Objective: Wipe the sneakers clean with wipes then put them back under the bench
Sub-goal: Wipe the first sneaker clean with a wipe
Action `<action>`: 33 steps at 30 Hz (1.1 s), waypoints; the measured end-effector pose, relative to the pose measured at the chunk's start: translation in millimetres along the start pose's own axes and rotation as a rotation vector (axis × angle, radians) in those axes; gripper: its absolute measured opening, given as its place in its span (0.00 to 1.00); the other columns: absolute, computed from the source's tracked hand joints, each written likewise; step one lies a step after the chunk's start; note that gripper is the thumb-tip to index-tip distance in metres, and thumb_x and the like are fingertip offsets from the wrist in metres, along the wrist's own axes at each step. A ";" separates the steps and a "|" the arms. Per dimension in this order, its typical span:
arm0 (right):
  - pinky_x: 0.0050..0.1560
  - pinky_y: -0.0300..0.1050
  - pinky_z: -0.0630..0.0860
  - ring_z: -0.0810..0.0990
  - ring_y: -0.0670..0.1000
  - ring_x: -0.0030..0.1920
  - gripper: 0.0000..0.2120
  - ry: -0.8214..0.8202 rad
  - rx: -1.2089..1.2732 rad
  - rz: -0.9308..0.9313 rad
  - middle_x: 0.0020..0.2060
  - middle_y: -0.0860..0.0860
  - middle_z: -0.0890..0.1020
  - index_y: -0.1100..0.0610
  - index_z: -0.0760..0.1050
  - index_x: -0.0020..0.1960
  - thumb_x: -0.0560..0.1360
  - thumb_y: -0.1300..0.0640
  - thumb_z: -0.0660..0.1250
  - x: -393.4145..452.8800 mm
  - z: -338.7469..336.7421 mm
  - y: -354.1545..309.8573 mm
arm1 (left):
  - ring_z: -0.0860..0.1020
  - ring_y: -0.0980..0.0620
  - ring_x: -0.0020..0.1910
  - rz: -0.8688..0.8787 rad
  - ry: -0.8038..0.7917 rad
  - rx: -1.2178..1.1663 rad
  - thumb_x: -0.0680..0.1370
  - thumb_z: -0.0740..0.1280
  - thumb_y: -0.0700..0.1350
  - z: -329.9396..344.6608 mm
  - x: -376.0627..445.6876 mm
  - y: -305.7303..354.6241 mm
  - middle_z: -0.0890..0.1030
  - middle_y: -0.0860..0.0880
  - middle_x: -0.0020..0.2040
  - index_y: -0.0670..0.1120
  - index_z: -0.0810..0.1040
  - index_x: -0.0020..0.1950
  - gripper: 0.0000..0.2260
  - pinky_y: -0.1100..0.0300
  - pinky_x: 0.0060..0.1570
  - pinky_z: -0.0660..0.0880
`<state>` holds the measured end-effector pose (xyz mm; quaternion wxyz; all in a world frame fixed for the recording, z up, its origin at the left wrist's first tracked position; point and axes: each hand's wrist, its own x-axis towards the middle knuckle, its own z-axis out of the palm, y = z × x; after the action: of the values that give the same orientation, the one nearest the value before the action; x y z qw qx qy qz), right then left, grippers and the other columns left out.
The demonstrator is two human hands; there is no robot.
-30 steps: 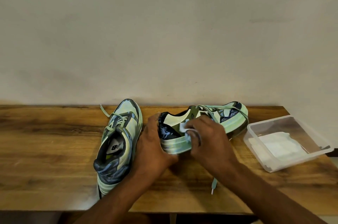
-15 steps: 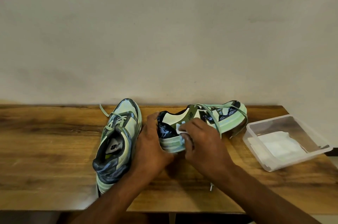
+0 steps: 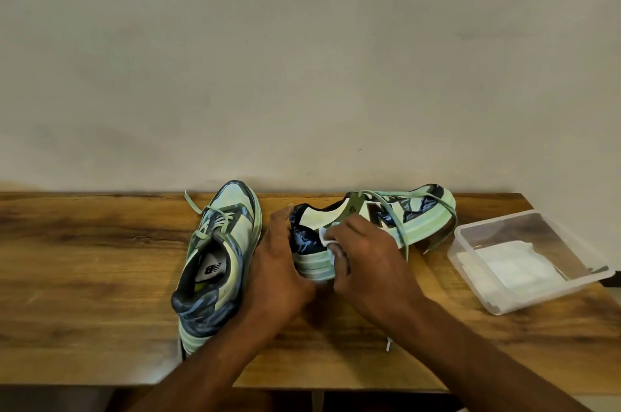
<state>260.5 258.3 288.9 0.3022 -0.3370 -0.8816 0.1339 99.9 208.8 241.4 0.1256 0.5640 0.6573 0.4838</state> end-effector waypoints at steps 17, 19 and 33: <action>0.43 0.45 0.75 0.79 0.52 0.41 0.11 0.067 -0.043 0.097 0.43 0.52 0.80 0.55 0.85 0.48 0.72 0.68 0.71 16.3 -14.5 24.2 | 0.83 0.56 0.53 -0.030 -0.039 0.022 0.55 0.84 0.50 1.3 -1.6 -4.1 0.80 0.57 0.60 0.64 0.62 0.74 0.52 0.52 0.48 0.84; 0.45 0.39 0.69 0.79 0.52 0.41 0.10 0.147 -0.042 0.218 0.42 0.52 0.81 0.55 0.85 0.48 0.72 0.67 0.73 22.0 -24.8 40.1 | 0.83 0.54 0.54 -0.030 -0.054 0.047 0.53 0.84 0.51 1.7 -2.1 -6.4 0.80 0.56 0.60 0.66 0.60 0.74 0.54 0.51 0.48 0.84; 0.45 0.42 0.74 0.81 0.50 0.41 0.08 0.235 0.013 0.268 0.43 0.53 0.85 0.57 0.86 0.47 0.70 0.67 0.74 33.8 -17.9 34.9 | 0.81 0.56 0.58 -0.024 -0.061 0.047 0.54 0.84 0.50 -0.2 -2.7 -3.0 0.79 0.58 0.62 0.65 0.61 0.73 0.52 0.53 0.51 0.83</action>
<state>269.7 307.4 302.4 0.3849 -0.4627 -0.7865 0.1385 98.7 206.7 238.1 0.1381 0.5735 0.6709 0.4494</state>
